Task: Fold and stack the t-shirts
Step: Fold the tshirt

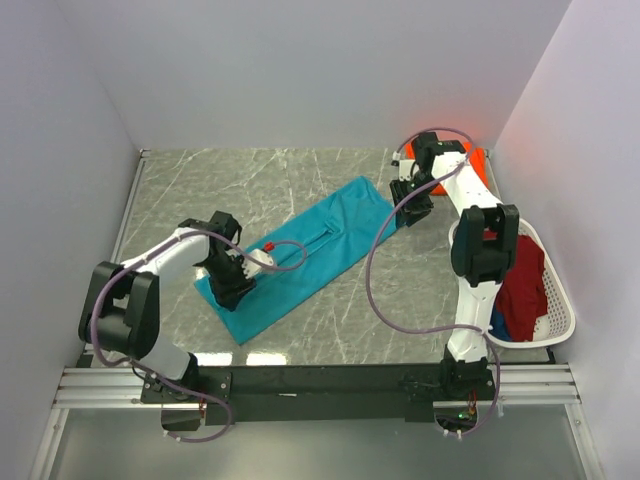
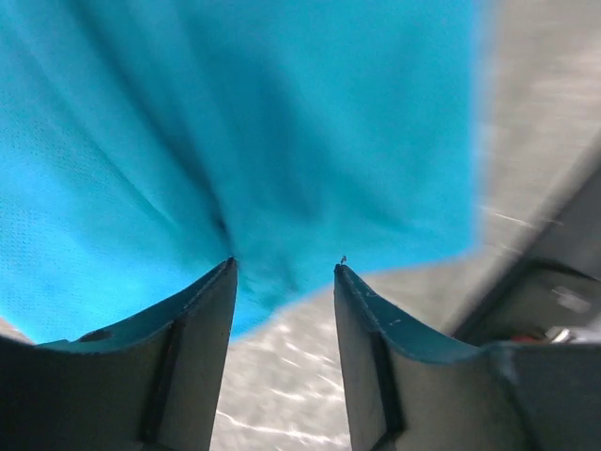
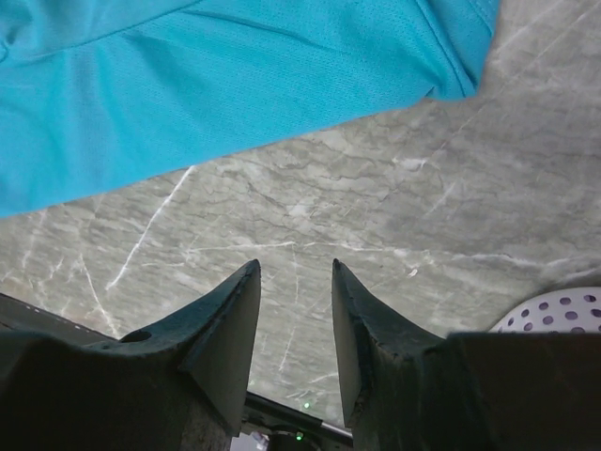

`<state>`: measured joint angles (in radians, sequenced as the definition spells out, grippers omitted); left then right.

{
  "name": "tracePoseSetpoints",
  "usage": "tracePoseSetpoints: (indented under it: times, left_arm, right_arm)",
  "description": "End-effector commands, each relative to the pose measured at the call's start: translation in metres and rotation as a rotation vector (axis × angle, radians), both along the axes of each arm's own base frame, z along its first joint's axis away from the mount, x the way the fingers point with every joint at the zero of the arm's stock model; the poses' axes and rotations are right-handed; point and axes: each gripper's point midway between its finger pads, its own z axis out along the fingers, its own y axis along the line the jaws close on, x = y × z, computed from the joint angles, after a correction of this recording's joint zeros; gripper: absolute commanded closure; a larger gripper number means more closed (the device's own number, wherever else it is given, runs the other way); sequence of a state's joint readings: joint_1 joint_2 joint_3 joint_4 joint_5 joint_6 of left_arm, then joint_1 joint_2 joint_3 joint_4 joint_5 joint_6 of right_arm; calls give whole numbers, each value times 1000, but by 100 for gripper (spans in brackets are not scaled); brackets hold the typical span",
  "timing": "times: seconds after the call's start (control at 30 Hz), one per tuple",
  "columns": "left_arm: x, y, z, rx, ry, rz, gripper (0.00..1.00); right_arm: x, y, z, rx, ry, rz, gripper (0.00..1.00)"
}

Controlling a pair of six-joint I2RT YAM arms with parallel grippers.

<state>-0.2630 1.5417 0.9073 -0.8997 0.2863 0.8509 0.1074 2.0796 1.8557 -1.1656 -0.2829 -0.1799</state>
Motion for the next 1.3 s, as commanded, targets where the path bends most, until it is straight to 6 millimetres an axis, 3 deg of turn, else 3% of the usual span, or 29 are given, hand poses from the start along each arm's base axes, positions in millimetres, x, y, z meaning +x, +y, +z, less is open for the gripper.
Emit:
tracePoseSetpoints:
  times: [0.0,0.13,0.2,0.23,0.3,0.33,0.37,0.43,0.57,0.67,0.8,0.9,0.97,1.17,1.27]
  left_arm:
    - [-14,-27,48,-148,45,-55,48]
    - [45,-71,99,-337,-69,-23,45]
    - [71,-90,112,-404,-87,54,45]
    - [97,-108,123,-474,-105,62,45]
    - [115,-133,132,-539,-61,118,42]
    - [144,-149,138,-585,-79,135,42]
    - [151,-164,145,-641,-16,204,44]
    - [191,-193,152,-725,-49,253,48]
    - [228,-238,145,-795,28,466,60]
    - [247,-254,117,-767,43,567,71]
    - [268,-253,66,-677,11,697,81]
    - [275,-248,42,-636,8,755,87]
    - [281,-240,30,-605,-18,793,89]
    - [294,-202,-11,-469,-59,931,99]
    - [301,-179,-28,-418,-43,1016,99]
  right_arm:
    - [-4,-4,-11,-9,40,-1,57]
    - [1,5,-21,32,55,-12,61]
    - [4,7,-21,40,50,-22,62]
    - [7,10,-19,56,34,-23,63]
    - [10,10,-14,73,15,-32,63]
    - [12,10,-8,85,-6,-37,63]
    - [13,8,-6,97,-13,-45,63]
    - [16,5,3,119,-41,-64,64]
    - [11,-5,9,157,-37,-106,64]
    - [5,-12,6,160,-30,-119,64]
    - [0,-14,4,162,-28,-122,64]
    - [-1,-12,0,167,-16,-118,65]
    - [1,-22,1,169,-19,-144,65]
    - [2,-22,2,167,-19,-143,65]
    - [3,-24,2,162,-18,-146,65]
